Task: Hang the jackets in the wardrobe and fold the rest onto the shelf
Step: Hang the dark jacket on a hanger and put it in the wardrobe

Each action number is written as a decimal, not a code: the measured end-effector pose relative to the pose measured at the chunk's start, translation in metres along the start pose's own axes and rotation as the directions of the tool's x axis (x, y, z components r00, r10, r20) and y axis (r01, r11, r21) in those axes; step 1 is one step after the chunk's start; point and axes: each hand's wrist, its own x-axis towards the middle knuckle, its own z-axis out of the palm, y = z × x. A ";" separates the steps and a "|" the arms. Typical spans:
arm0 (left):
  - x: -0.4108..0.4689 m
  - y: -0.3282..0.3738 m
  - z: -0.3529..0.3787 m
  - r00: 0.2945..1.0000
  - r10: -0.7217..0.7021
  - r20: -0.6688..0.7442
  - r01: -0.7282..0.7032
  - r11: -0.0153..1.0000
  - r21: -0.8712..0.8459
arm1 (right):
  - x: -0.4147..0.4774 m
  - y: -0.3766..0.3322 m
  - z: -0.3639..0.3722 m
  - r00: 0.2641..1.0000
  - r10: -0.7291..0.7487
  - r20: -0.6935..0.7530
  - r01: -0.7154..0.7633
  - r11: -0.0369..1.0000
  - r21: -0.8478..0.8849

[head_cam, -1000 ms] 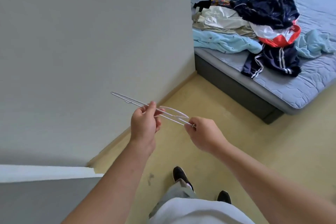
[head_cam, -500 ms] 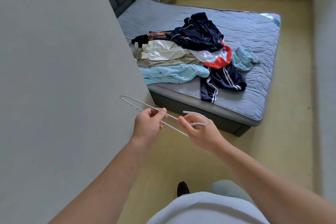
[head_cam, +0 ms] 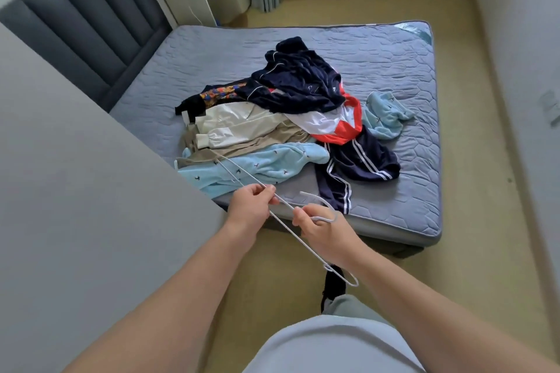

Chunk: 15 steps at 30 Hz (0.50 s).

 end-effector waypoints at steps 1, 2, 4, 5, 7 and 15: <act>0.015 0.012 0.003 1.000 -0.007 -0.001 0.007 1.000 0.007 | 0.017 -0.005 -0.005 1.000 -0.007 -0.003 0.007 1.000 -0.006; 0.030 0.025 0.005 1.000 -0.014 -0.001 0.014 1.000 0.005 | 0.034 -0.010 -0.010 1.000 -0.015 -0.011 0.015 1.000 -0.009; 0.060 0.048 0.008 1.000 -0.018 0.003 0.018 1.000 -0.019 | 0.068 -0.022 -0.019 0.999 -0.024 -0.025 0.024 1.000 -0.019; 0.073 0.058 0.009 1.000 -0.016 0.005 0.016 0.999 -0.030 | 0.083 -0.028 -0.023 0.999 -0.023 -0.029 0.022 1.000 -0.019; 0.097 0.073 0.012 1.000 -0.026 0.004 0.026 0.999 -0.042 | 0.111 -0.038 -0.031 1.000 -0.007 -0.030 0.007 1.000 -0.019; 0.193 0.111 0.008 0.997 -0.045 0.064 0.047 0.998 -0.029 | 0.196 -0.055 -0.037 0.993 0.092 -0.075 -0.092 0.996 -0.003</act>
